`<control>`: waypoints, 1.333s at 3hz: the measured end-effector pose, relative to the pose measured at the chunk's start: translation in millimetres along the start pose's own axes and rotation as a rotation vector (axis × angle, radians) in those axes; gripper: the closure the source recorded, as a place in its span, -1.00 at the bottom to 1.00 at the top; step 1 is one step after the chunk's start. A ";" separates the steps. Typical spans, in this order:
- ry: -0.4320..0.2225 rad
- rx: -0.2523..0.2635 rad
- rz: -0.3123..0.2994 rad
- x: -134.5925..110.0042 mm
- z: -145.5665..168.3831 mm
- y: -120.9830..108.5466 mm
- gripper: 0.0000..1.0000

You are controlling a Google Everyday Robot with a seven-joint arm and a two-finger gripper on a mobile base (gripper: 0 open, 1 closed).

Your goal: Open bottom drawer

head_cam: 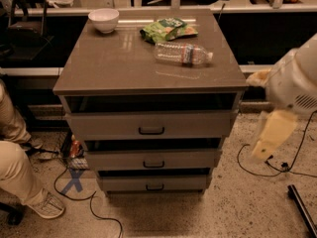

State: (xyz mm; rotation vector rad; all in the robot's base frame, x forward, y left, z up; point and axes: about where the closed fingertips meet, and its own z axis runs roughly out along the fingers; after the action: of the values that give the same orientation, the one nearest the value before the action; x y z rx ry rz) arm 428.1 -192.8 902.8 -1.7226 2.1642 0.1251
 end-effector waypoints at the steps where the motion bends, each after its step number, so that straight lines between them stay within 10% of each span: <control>1: -0.140 -0.113 0.053 -9.7 92.4 31.7 -1.00; 4: -0.101 -0.110 0.089 6.8 162.3 44.4 -1.00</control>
Offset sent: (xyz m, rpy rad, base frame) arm -0.0062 0.0391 -0.0764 0.1493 0.0743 0.0110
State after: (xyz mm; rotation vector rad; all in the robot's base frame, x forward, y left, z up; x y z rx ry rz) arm 421.8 -140.2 743.0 -1.6403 2.1957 0.3529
